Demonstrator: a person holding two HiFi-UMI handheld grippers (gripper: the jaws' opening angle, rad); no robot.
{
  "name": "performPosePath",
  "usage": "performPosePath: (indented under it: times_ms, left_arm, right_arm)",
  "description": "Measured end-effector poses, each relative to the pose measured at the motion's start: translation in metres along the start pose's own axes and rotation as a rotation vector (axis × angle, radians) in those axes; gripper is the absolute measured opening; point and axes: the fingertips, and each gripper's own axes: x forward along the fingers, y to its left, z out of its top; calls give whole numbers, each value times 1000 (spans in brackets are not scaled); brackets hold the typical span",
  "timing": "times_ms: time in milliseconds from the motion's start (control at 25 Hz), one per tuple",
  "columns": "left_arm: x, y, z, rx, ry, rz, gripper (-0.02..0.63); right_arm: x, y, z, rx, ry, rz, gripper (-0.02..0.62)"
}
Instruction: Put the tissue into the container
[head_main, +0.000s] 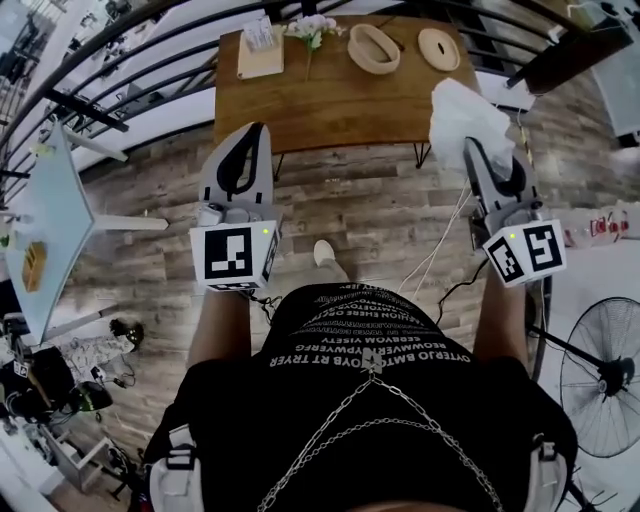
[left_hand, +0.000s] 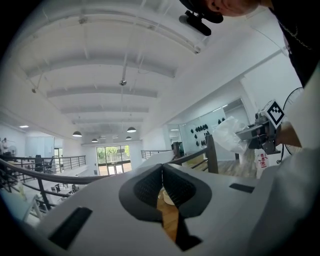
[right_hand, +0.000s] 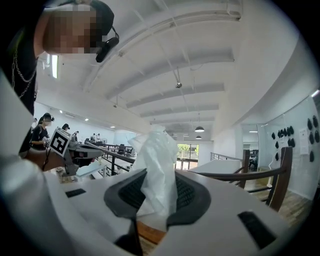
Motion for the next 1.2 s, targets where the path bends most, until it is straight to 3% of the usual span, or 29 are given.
performPosePath:
  times_ms: [320,760,1200]
  left_arm:
    - [37,43,5,0,-26,-34,29]
    - [81,45,-6,-15,-14,-78,29]
    - [144,62,-18,42,65,-3,29]
  right_arm:
    - [46,1,25,-39,-26,-42,112]
    - [67,-34,3,-22,21,-104,114]
    - [154,-95,-33,40,30,-31,112]
